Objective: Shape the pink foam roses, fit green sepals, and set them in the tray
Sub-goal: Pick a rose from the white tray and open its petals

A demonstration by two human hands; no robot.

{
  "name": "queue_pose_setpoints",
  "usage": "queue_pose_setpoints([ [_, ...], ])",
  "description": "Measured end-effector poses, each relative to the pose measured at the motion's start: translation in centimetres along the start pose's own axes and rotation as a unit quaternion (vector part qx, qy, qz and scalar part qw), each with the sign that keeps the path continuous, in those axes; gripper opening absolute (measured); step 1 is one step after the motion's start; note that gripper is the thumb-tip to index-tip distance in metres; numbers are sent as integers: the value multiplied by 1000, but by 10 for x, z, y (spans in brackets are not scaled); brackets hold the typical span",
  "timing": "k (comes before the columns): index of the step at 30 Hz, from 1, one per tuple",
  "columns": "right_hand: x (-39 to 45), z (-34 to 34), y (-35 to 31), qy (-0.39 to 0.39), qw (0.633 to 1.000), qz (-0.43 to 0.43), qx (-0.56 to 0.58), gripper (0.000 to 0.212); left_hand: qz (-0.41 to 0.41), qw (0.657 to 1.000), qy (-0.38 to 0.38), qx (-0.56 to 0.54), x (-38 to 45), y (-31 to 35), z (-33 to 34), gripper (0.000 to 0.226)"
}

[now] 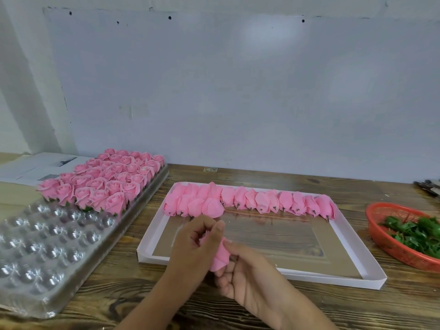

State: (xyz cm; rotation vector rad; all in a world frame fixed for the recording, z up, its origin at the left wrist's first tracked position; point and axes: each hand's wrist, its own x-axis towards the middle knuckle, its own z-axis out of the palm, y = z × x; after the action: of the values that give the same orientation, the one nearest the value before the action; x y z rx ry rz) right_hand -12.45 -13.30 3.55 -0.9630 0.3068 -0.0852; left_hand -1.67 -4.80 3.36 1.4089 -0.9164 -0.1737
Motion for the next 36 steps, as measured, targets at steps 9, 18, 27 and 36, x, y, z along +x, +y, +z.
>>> queue_pose_setpoints([
  [9, -3, -6, -6, 27, 998, -21, 56, 44, -11, 985, -159, 63, -3, -15, -12, 74],
  [18, -4, -5, -9, 36, 998, -37, 44, 39, 22, 978, -188, 91, -4, -17, -12, 84],
  [27, -2, -5, -8, 48, 998, -44, -3, 29, 0, 995, -99, -6, 2, -4, -10, 18],
  [36, 2, -4, -4, 105, 985, -101, -92, 56, -23, 999, -45, 2, 6, -9, -12, 9],
])
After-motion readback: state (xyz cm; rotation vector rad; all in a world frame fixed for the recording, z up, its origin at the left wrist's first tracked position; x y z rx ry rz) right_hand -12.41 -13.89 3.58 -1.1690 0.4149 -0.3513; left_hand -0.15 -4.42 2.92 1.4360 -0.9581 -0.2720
